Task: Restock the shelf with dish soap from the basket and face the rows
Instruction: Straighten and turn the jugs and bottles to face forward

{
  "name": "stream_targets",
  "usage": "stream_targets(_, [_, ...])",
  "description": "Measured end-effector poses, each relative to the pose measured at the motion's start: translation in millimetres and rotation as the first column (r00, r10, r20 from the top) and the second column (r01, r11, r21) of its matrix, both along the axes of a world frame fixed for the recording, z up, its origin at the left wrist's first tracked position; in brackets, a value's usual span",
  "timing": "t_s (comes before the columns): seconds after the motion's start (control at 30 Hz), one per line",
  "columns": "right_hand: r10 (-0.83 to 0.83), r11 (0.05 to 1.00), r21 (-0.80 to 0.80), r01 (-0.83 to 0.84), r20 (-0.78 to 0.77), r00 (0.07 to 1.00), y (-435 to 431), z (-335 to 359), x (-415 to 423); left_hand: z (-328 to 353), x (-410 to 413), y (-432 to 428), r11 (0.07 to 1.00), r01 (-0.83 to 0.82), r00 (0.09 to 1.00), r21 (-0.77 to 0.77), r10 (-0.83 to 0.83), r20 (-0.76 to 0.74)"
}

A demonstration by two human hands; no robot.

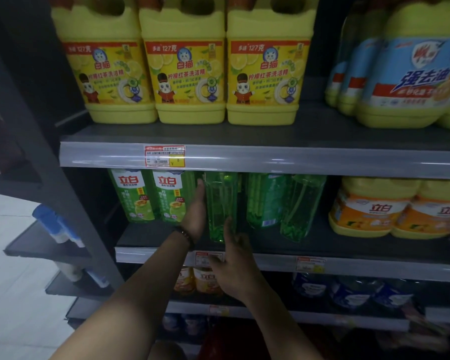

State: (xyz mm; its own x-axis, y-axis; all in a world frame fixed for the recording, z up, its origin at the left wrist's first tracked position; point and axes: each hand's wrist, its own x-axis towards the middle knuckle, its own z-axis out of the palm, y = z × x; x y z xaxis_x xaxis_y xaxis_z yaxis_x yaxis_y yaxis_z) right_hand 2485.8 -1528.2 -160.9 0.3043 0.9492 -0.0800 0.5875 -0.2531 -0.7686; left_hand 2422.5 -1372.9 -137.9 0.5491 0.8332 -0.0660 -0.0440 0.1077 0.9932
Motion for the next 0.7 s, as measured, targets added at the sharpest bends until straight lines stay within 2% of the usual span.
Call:
stream_targets(0.13, [-0.01,1.0,-0.017,0.01,-0.022,1.0,1,0,7,10,-7,-20,0.999,-0.017,1.0,0.044,0.017,-0.004])
stream_targets(0.27, [-0.047,0.999,-0.004,0.047,-0.271,0.962,9,6,25,5,-12,-45,0.989,-0.105,0.993,0.107,0.099,0.056])
stream_targets(0.4, [-0.063,0.995,0.05,0.088,-0.371,0.927,23,7,36,1,-16,-65,0.964,-0.161,0.984,0.21,0.139,0.115])
stream_targets(0.47, [-0.077,0.988,0.092,0.123,-0.394,0.916,23,6,31,-10,-20,-65,0.947,-0.202,0.979,0.25,0.19,0.073])
stream_targets(0.6, [-0.137,0.956,0.19,0.224,-0.388,0.911,21,-4,15,-37,-28,-58,0.891,-0.24,0.948,0.384,0.301,-0.106])
stream_targets(0.7, [-0.123,0.957,0.192,0.215,-0.404,0.906,28,-9,16,-56,-29,-53,0.883,-0.233,0.945,0.408,0.305,-0.119])
